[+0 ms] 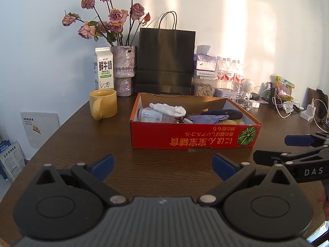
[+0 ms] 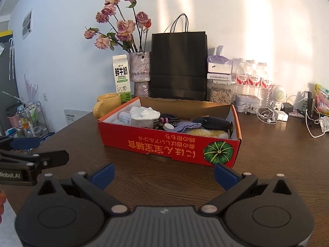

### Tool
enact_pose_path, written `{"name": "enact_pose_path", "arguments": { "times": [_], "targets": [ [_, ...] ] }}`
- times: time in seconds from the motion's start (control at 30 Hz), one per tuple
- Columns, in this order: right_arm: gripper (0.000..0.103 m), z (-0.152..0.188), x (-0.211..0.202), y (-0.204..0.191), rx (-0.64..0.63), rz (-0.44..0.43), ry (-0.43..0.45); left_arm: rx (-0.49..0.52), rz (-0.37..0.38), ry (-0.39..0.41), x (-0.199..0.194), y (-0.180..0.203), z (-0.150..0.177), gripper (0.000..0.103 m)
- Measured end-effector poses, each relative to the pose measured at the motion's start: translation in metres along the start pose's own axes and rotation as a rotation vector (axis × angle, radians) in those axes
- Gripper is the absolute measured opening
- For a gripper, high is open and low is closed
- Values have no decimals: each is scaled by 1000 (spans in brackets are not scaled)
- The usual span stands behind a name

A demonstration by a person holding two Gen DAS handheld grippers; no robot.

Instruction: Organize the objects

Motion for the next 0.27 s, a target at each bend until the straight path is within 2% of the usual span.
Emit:
{"name": "enact_pose_path", "arguments": {
  "times": [0.17,0.27],
  "targets": [
    [103,1,1,-1,-1,-1,-3,2,34,-9,1,2,1,103],
    [103,1,1,-1,-1,-1,-3,-1,29,-13,0,2,2,103]
  ]
}}
Point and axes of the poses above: each gripper's, at about its wrist camera, not at the fingertips, and x roughly the way its jaws point, y to its right, z to its underside, the point moved 5 cm from there along x, roughly the way its jaws point, and after that the axes turned 6 degrees about y, right-handed, at the moved point
